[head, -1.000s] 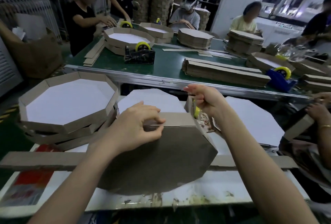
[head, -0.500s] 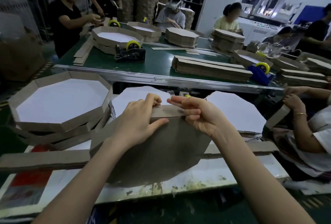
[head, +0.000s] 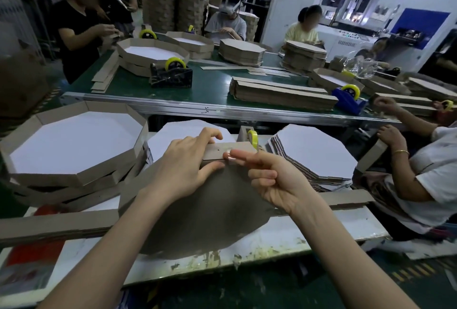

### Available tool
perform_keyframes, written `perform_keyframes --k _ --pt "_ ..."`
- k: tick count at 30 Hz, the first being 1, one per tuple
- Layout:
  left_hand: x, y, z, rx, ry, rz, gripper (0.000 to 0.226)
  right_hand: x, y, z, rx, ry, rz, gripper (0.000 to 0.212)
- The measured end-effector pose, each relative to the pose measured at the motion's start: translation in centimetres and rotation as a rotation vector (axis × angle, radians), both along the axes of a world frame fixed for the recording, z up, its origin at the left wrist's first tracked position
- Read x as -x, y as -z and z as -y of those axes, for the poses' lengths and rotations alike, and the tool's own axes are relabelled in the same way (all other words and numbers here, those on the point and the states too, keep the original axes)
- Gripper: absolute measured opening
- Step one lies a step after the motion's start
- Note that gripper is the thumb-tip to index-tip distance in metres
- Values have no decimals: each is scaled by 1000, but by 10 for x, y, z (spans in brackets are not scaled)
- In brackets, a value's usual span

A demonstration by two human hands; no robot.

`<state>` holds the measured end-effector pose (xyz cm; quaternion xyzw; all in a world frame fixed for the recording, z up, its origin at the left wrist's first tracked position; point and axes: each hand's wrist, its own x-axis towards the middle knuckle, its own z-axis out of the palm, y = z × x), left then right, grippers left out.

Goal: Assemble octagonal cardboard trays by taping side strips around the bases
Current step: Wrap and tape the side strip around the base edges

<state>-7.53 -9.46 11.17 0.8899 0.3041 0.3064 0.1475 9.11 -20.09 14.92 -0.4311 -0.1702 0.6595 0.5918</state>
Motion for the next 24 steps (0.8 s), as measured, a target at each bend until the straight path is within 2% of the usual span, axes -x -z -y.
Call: perform_keyframes --k 5,10,14,24 --pt "-1 -1 1 -29 22 -55 38 1 5 4 3 46 -31 31" --pt "-2 -2 -1 -57 37 -119 42 3 5 5 11 64 -3 31" --pt "-1 -1 -2 -69 37 -153 37 4 7 7 22 47 28 33" --pt "-5 -3 -3 -10 98 -189 37 2 23 8 103 49 381 38"
